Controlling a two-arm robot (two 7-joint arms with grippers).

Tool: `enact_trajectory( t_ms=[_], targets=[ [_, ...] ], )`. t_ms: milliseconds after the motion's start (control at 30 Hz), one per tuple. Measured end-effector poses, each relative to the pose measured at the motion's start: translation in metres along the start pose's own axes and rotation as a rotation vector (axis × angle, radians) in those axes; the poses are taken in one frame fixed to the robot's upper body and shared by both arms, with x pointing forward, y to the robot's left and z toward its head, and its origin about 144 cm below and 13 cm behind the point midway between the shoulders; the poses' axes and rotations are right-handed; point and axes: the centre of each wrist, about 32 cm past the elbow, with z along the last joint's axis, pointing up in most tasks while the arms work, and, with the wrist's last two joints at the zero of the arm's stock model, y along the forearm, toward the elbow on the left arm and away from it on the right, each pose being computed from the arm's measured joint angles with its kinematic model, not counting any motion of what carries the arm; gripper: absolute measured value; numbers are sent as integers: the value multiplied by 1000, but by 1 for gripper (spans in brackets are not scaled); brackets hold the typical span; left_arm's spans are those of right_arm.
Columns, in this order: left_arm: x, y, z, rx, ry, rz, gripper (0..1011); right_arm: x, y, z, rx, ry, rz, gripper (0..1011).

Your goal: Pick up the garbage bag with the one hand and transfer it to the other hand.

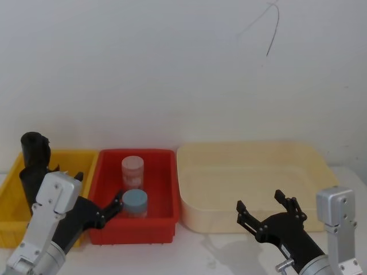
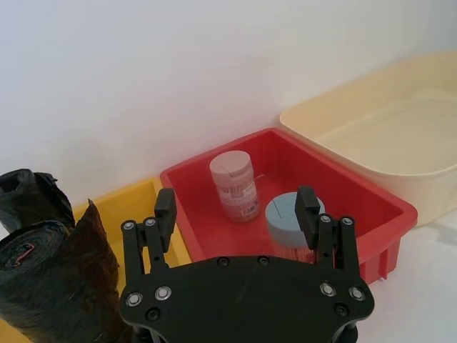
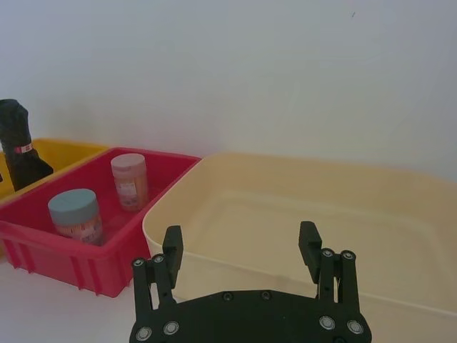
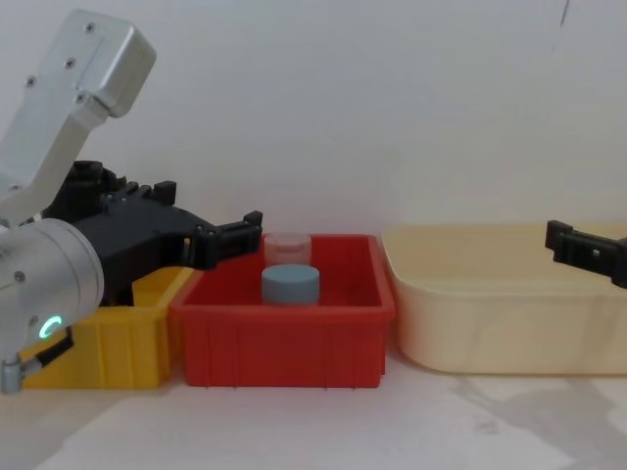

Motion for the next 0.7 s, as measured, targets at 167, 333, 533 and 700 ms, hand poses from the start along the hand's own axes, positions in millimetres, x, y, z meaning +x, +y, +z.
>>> enact_trajectory(
  t_ms=[167, 333, 533, 700],
  targets=[
    [0, 0, 0, 0, 0, 0, 1001, 0, 0, 0, 0, 0, 0, 1000],
    [0, 0, 0, 0, 0, 0, 1001, 0, 0, 0, 0, 0, 0, 1000],
    [0, 0, 0, 0, 0, 0, 1001, 0, 0, 0, 0, 0, 0, 1000],
    [0, 0, 0, 0, 0, 0, 1001, 0, 0, 0, 0, 0, 0, 1000]
  ],
)
